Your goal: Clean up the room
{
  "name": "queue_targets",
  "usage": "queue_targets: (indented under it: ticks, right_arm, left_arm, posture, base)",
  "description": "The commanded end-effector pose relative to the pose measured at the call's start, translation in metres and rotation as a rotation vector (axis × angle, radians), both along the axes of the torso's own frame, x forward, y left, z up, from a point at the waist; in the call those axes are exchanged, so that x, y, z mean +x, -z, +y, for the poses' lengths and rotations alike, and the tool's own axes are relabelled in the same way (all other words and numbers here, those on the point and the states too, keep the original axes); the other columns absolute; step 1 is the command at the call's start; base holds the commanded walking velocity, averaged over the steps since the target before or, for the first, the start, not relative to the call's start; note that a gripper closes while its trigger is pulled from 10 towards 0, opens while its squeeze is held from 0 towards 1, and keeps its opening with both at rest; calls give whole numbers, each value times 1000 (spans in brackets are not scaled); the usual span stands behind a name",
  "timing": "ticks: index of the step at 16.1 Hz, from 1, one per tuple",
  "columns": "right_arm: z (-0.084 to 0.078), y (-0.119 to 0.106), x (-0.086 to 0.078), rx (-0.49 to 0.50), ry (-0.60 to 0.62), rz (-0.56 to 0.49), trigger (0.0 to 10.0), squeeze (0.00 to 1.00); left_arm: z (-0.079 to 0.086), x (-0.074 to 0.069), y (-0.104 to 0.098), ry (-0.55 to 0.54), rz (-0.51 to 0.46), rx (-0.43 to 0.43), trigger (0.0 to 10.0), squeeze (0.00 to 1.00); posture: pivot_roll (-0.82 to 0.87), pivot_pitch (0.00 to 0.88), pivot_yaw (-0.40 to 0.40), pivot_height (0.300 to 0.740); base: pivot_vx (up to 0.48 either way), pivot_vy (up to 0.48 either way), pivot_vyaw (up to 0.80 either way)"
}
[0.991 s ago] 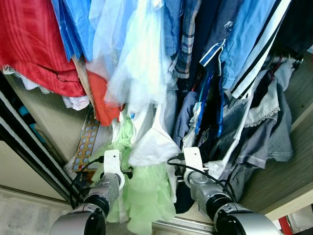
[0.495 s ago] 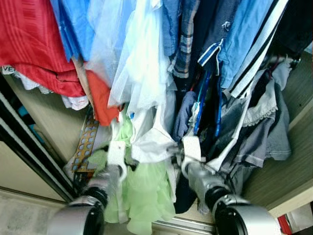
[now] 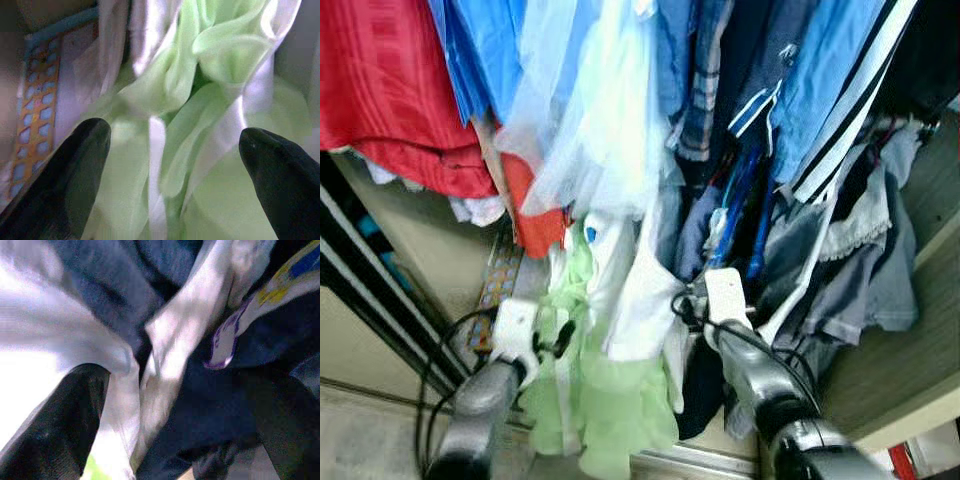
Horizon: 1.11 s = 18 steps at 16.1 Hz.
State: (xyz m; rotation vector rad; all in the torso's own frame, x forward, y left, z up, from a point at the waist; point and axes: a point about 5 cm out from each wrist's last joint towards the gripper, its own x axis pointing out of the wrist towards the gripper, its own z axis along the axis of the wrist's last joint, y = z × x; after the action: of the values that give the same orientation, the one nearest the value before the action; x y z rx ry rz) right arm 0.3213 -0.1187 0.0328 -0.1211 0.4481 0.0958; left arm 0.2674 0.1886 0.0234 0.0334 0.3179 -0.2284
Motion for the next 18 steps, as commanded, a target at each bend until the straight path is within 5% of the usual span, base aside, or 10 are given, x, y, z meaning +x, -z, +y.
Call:
queue_targets:
  ticks: [1, 5, 6, 9, 12, 14, 16, 18]
  right_arm:
    - [-4, -2, -2, -5, -7, 8, 10000, 0]
    - [-13, 2, -36, 3, -37, 51, 10000, 0]
    - [-18, -7, -51, -45, -78, 6, 10000, 0]
    - [-30, -19, -63, -147, -141, -45, 10000, 0]
    - [-38, -31, -80, -65, -169, -15, 10000, 0]
    - [-43, -35, -90, -119, -184, 5, 10000, 0]
    - [-49, -38, -98, -131, -205, 30, 10000, 0]
    - [-51, -56, -91, -162, -191, -169, 10000, 0]
  left_arm:
    - [4, -2, -8, -3, -27, 9, 10000, 0]
    - [24, -27, -22, -85, -85, -26, 10000, 0]
    - [22, -36, -40, -67, -166, -36, 10000, 0]
    - [13, -47, -53, -21, -191, -74, 10000, 0]
    - [2, -71, -56, 88, -179, -35, 10000, 0]
    - [4, -81, -54, 60, -161, 34, 10000, 0]
    - [-2, -86, -57, 129, -129, -36, 10000, 0]
    - [-9, -82, -66, 96, -184, -81, 10000, 0]
  posture:
    - [-106, 0, -31, 740]
    - [-98, 0, -35, 740]
    - [-98, 0, -31, 740]
    - [-96, 0, -29, 740]
    - [-103, 0, -40, 740]
    - [-110, 0, -39, 740]
    - [-118, 0, -30, 740]
    - [-113, 0, -36, 740]
  base:
    - [0, 0, 0]
    - [0, 0, 0]
    - [0, 0, 0]
    - [0, 0, 0]
    - [0, 0, 0]
    - [0, 0, 0]
    - [0, 0, 0]
    - [0, 0, 0]
